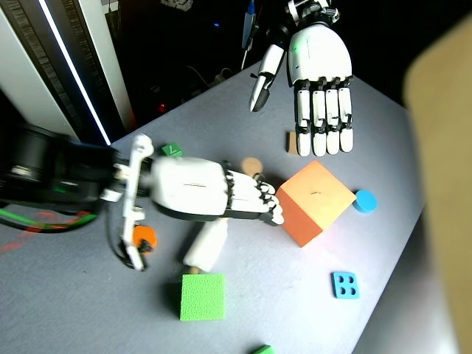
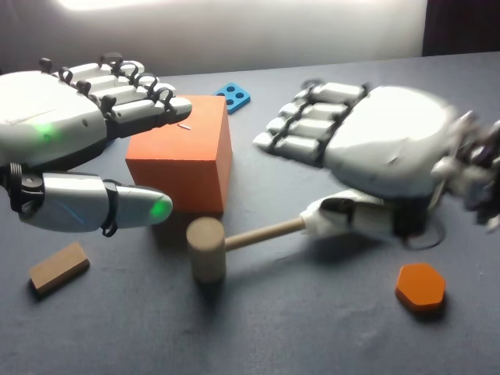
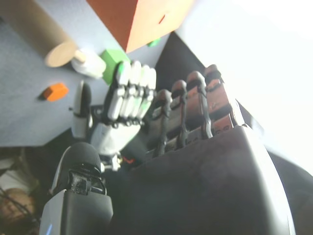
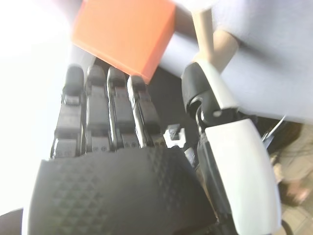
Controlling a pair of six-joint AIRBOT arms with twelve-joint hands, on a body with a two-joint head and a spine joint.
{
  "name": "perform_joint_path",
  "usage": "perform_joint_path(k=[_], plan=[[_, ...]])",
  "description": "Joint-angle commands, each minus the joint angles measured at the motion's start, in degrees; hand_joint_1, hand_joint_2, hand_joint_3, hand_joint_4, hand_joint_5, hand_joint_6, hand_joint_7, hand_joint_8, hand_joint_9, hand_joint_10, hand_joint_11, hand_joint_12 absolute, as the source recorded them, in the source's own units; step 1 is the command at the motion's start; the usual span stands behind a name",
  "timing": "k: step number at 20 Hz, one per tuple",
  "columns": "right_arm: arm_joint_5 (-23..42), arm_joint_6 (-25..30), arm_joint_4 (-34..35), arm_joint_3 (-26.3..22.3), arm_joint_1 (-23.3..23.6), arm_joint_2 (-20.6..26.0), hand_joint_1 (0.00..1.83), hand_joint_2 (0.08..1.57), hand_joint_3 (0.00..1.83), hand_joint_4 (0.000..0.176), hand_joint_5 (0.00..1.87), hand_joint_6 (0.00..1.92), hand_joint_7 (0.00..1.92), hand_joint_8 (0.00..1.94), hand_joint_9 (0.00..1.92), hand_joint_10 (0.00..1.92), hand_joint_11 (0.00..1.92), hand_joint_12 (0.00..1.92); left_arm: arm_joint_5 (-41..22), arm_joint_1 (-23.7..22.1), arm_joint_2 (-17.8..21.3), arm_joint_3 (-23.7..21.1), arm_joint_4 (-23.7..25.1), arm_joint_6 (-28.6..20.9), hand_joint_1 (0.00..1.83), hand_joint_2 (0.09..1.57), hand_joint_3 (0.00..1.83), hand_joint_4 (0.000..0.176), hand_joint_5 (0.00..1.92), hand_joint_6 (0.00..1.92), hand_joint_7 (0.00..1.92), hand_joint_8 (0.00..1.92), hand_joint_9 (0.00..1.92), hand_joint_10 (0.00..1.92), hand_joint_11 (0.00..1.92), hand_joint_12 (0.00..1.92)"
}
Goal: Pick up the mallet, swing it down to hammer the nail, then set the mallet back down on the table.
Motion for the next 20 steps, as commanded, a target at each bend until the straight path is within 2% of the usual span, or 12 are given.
perform_joint_path(k=[1, 6, 8, 9, 10, 11, 12, 14, 15, 16, 17, 20], plan=[[-0.2, -0.6, 0.8, -1.1, 1.7, 1.8, 0.62, 1.33, 0.0, 0.0, 0.13, 0.0, 0.17, 0.0, 0.16, 0.0, 0.0, 0.42, -5.9, -0.8, 0.6, -0.1, -1.1, -0.3, 0.0, 1.24, 0.0, 0.0, 0.08, 0.0, 0.07, 0.0, 0.04, 0.0, 0.0, 0.0], [10.2, 0.2, 3.8, -5.7, 8.3, 11.5, 0.68, 1.27, 0.0, 0.0, 0.28, 0.02, 0.33, 0.02, 0.3, 0.03, 0.0, 0.64, -5.7, -1.0, 0.6, -0.4, -1.1, -0.3, 0.0, 1.24, 0.0, 0.0, 0.22, 0.0, 0.25, 0.01, 0.24, 0.01, 0.11, 0.09], [15.3, 1.4, 3.8, -5.9, 10.2, 13.1, 0.76, 1.22, 0.0, 0.0, 0.41, 0.03, 0.48, 0.03, 0.46, 0.05, 0.0, 0.93, -5.6, -1.0, 0.6, -0.4, -1.1, -0.3, 0.03, 1.25, 0.0, 0.0, 0.38, 0.03, 0.45, 0.04, 0.43, 0.01, 0.01, 0.63], [17.1, 1.6, 3.8, -5.9, 10.9, 13.7, 0.76, 1.2, 0.0, 0.0, 0.49, 0.05, 0.52, 0.19, 0.51, 0.19, 0.02, 1.04, -5.6, -1.0, 0.6, -0.4, -1.1, -0.3, 0.09, 1.24, 0.01, 0.0, 0.29, 0.71, 0.27, 0.99, 0.38, 0.54, 0.0, 0.84], [18.1, 2.9, 3.8, -6.0, 11.3, 14.5, 0.75, 1.2, 0.0, 0.0, 0.52, 0.12, 0.33, 0.83, 0.37, 0.77, 0.05, 1.3, -5.6, -1.0, 0.6, -0.4, -1.1, -0.3, 0.17, 1.22, 0.0, 0.0, 0.13, 1.68, 0.15, 1.74, 0.14, 1.65, 0.0, 1.7], [18.1, 3.4, 3.8, -6.0, 11.3, 15.0, 0.76, 1.21, 0.0, 0.0, 0.31, 0.76, 0.14, 1.39, 0.2, 1.4, 0.04, 1.63, -5.6, -1.0, 0.6, -0.4, -1.1, -0.3, 0.18, 1.21, 0.0, 0.0, 0.09, 1.87, 0.03, 1.88, 0.05, 1.87, 0.0, 1.88], [17.5, 3.5, 3.8, -6.0, 11.0, 15.3, 0.74, 1.21, 0.0, 0.0, 0.15, 1.23, 0.03, 1.7, 0.11, 1.74, 0.05, 1.86, -5.6, -1.1, 0.6, -0.4, -1.1, -0.3, 0.17, 1.2, 0.0, 0.0, 0.1, 1.91, 0.01, 1.91, 0.06, 1.91, 0.01, 1.91], [14.1, 3.4, 3.8, -6.0, 9.1, 15.5, 0.8, 1.14, 0.0, 0.0, 0.08, 1.86, 0.01, 1.93, 0.18, 1.91, 0.32, 1.92, -5.5, -1.1, 0.6, -0.4, -1.1, -0.3, 0.13, 1.22, 0.0, 0.0, 0.22, 1.92, 0.21, 1.92, 0.23, 1.92, 0.2, 1.92], [12.9, 3.4, 3.8, -6.0, 8.4, 15.5, 0.8, 1.11, 0.0, 0.0, 0.11, 1.91, 0.0, 1.94, 0.18, 1.92, 0.39, 1.92, -5.5, -1.0, 0.6, -0.4, -1.1, -0.3, 0.11, 1.24, 0.01, 0.0, 0.28, 1.92, 0.3, 1.92, 0.3, 1.92, 0.26, 1.92], [11.9, 3.5, 3.8, -6.1, 7.7, 15.5, 0.81, 1.08, 0.0, 0.012, 0.19, 1.92, 0.04, 1.94, 0.21, 1.92, 0.43, 1.92, -5.5, -0.8, 0.6, -0.2, -1.0, -0.3, 0.14, 1.25, 0.0, 0.0, 0.55, 1.92, 0.64, 1.92, 0.57, 1.92, 0.48, 1.92], [11.3, 3.5, 4.1, -6.1, 7.4, 15.5, 0.8, 1.07, 0.0, 0.0, 0.25, 1.92, 0.2, 1.94, 0.35, 1.92, 0.54, 1.92, -5.5, -0.8, 0.5, -0.1, -1.0, -0.3, 0.17, 1.25, 0.0, 0.0, 0.89, 1.92, 1.0, 1.92, 0.93, 1.92, 0.76, 1.92], [9.8, 3.5, 6.0, -6.1, 7.1, 15.5, 0.73, 1.08, 0.0, 0.001, 0.74, 1.92, 0.89, 1.94, 0.98, 1.92, 1.14, 1.92, -4.0, -1.5, 0.3, -0.3, -1.0, -0.2, 0.4, 1.18, 0.0, 0.01, 1.37, 1.91, 1.42, 1.92, 1.43, 1.92, 1.34, 1.92]])
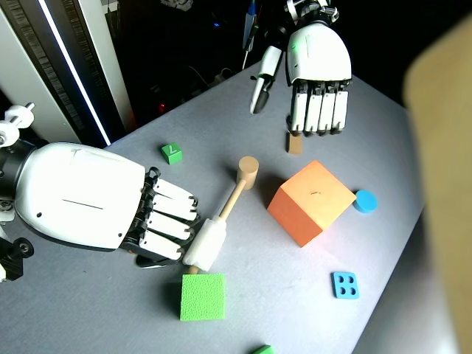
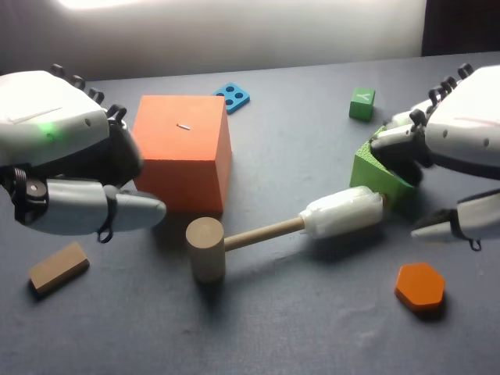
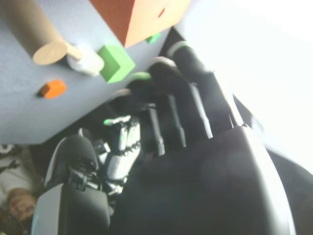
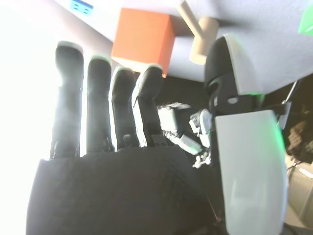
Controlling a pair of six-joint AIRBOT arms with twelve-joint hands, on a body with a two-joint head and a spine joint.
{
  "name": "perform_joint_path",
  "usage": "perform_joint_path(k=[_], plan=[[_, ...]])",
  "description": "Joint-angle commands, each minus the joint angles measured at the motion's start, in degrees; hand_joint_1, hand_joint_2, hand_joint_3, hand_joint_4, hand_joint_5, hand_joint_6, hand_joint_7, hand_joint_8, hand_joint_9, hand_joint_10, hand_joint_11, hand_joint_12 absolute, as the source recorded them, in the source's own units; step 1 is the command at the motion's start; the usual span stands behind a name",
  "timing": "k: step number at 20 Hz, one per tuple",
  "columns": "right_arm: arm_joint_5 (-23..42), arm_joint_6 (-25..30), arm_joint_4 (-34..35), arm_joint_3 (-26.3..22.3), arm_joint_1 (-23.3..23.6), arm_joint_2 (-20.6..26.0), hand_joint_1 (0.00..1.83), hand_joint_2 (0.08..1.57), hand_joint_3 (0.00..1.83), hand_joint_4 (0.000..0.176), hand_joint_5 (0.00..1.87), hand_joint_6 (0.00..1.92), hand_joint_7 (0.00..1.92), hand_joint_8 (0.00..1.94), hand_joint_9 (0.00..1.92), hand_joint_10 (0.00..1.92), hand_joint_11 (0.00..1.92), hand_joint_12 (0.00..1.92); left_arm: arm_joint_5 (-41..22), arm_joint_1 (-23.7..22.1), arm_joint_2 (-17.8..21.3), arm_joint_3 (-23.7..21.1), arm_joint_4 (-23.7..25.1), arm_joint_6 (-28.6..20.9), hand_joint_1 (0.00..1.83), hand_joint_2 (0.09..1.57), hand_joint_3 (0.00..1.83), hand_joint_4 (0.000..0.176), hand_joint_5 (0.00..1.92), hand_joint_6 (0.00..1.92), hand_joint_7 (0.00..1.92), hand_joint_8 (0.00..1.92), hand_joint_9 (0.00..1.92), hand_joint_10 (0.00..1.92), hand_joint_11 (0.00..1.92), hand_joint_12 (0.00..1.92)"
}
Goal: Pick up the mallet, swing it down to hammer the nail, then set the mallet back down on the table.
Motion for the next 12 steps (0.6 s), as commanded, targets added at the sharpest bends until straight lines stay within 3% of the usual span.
perform_joint_path(k=[1, 2, 3, 4, 7, 11, 12], plan=[[-5.9, 0.1, 0.1, -0.2, 0.3, 0.4, 0.75, 1.08, 0.0, 0.018, 0.87, 1.92, 1.06, 1.94, 1.15, 1.92, 1.31, 1.92, -4.8, -1.0, 0.0, 0.1, -0.9, -0.1, 0.44, 1.16, 0.0, 0.035, 1.42, 1.92, 1.47, 1.92, 1.49, 1.92, 1.41, 1.92], [-5.9, 0.1, 0.2, -0.2, 0.3, 0.4, 0.7, 1.12, 0.01, 0.033, 1.05, 1.92, 1.23, 1.94, 1.3, 1.92, 1.44, 1.92, -4.8, -1.3, -0.3, 0.0, -0.9, 0.2, 0.47, 1.18, 0.0, 0.097, 1.47, 1.92, 1.53, 1.92, 1.55, 1.92, 1.49, 1.92], [-5.9, 0.1, 0.2, -0.2, 0.2, 0.3, 0.66, 1.15, 0.01, 0.032, 1.18, 1.92, 1.36, 1.94, 1.42, 1.92, 1.52, 1.92, -4.8, -1.3, -0.6, 0.0, -0.9, 0.2, 0.55, 1.21, 0.01, 0.125, 1.52, 1.92, 1.6, 1.92, 1.62, 1.92, 1.59, 1.92], [-5.9, 0.1, 0.2, -0.2, 0.1, 0.3, 0.63, 1.18, 0.0, 0.0, 1.26, 1.92, 1.42, 1.94, 1.48, 1.92, 1.56, 1.92, -4.9, -1.5, -1.0, 0.0, -0.9, 0.2, 0.63, 1.24, 0.0, 0.166, 1.53, 1.92, 1.63, 1.92, 1.66, 1.92, 1.64, 1.92], [-5.9, 0.1, 0.2, -0.2, -0.3, 0.3, 0.63, 1.23, 0.01, 0.0, 1.35, 1.92, 1.53, 1.94, 1.58, 1.92, 1.63, 1.92, -4.6, -3.5, -1.7, -0.1, -0.9, 0.2, 0.94, 1.35, 0.01, 0.176, 1.51, 1.92, 1.65, 1.92, 1.7, 1.92, 1.72, 1.92], [-6.0, 0.1, 0.2, -0.2, -0.4, 0.3, 0.76, 1.39, 0.03, 0.0, 1.34, 1.92, 1.57, 1.94, 1.62, 1.92, 1.65, 1.92, -4.0, -4.3, -2.2, -0.2, -0.9, 0.0, 1.28, 1.29, 0.0, 0.175, 1.49, 1.92, 1.59, 1.92, 1.65, 1.92, 1.66, 1.92], [-6.0, 0.1, 0.2, -0.2, -0.4, 0.3, 0.8, 1.41, 0.02, 0.0, 1.32, 1.92, 1.57, 1.94, 1.63, 1.92, 1.66, 1.92, -4.0, -4.2, -2.2, -0.2, -0.9, -0.1, 1.26, 1.3, 0.0, 0.125, 1.51, 1.92, 1.61, 1.92, 1.66, 1.92, 1.66, 1.92]])
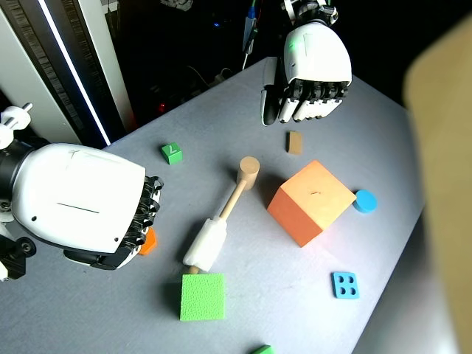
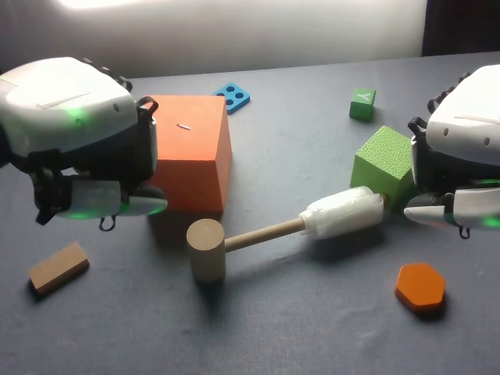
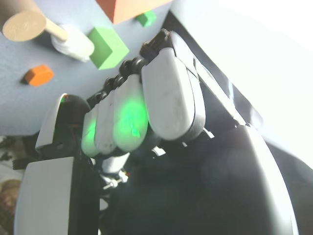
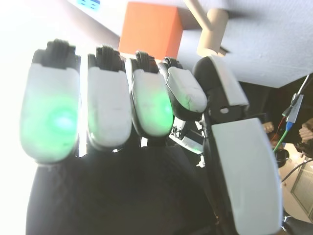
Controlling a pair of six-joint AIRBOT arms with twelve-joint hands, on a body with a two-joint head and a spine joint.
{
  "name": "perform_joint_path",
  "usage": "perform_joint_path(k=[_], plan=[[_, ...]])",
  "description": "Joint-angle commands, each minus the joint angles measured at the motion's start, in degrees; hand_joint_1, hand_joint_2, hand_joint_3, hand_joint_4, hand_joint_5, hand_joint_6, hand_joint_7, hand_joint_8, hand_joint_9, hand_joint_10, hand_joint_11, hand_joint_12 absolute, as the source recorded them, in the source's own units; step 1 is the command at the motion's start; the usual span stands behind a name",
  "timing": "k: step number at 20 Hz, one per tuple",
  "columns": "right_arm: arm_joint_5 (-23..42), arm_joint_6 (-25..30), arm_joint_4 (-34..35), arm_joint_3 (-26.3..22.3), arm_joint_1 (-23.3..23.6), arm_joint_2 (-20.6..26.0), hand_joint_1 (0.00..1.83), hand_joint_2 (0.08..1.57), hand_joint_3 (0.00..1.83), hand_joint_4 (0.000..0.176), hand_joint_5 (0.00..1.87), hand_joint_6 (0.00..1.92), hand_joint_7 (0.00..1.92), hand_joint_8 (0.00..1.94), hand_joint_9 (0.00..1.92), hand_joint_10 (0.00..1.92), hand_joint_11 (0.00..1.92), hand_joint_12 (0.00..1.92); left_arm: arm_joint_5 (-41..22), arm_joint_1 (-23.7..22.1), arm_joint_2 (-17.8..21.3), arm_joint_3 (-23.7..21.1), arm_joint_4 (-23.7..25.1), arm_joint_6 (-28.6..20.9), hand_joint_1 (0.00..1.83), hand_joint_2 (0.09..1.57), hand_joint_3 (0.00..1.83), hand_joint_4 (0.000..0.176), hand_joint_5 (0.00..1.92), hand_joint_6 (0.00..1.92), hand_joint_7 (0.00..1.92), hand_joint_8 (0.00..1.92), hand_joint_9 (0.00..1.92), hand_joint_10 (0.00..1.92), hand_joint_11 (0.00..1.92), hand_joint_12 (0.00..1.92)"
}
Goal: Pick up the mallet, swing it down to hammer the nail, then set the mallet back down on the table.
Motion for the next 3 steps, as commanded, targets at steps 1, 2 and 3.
perform_joint_path(k=[1, 2, 3], plan=[[-5.1, 0.1, -0.1, -0.3, 0.2, 0.4, 0.82, 1.42, 0.02, 0.0, 1.32, 1.92, 1.57, 1.94, 1.63, 1.92, 1.66, 1.92, -5.8, -0.6, 0.2, 0.1, -0.7, -0.1, 1.25, 1.3, 0.0, 0.106, 1.52, 1.92, 1.61, 1.92, 1.64, 1.92, 1.64, 1.92], [-5.1, 0.1, -0.1, -0.3, 0.1, 0.4, 0.82, 1.43, 0.03, 0.0, 1.32, 1.92, 1.57, 1.94, 1.63, 1.92, 1.66, 1.92, -5.9, -0.4, 0.2, 0.2, -0.7, -0.3, 1.25, 1.31, 0.0, 0.067, 1.52, 1.92, 1.6, 1.92, 1.63, 1.92, 1.63, 1.92], [-5.1, 0.1, -0.1, -0.3, 0.1, 0.4, 0.84, 1.43, 0.02, 0.0, 1.32, 1.92, 1.56, 1.94, 1.62, 1.92, 1.65, 1.92, -6.0, -0.4, 0.2, 0.3, -0.7, -0.4, 1.26, 1.31, 0.0, 0.055, 1.52, 1.92, 1.6, 1.92, 1.64, 1.92, 1.63, 1.92]])
